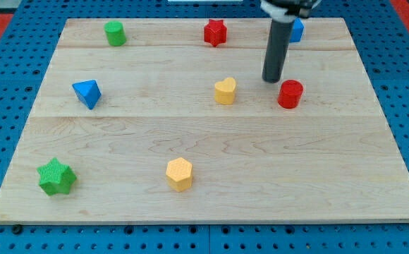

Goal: Slide the red star diagonal to the top left of the yellow heart

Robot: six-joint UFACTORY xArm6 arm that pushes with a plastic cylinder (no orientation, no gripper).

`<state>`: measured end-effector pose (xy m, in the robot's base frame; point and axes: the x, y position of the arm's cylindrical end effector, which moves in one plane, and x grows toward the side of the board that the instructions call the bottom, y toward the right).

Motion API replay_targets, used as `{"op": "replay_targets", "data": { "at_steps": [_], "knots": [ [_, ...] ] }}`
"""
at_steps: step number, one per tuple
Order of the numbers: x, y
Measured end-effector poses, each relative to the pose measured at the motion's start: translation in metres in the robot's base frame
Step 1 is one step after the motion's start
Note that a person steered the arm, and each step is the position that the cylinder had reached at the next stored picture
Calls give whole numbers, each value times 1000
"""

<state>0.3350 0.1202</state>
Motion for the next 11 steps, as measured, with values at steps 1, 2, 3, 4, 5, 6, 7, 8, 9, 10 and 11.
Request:
{"op": "replay_targets", "data": {
  "at_steps": [1,2,3,4,5,6,7,8,9,10,11],
  "knots": [
    [-59,0],
    [-117,-11],
    [-138,-65],
    [-126,-104],
    [-114,-112],
    [-104,-112],
    [-84,-115],
    [-76,-114],
    [-73,-106],
    [-69,-93],
    [-44,-92]
  ]
}}
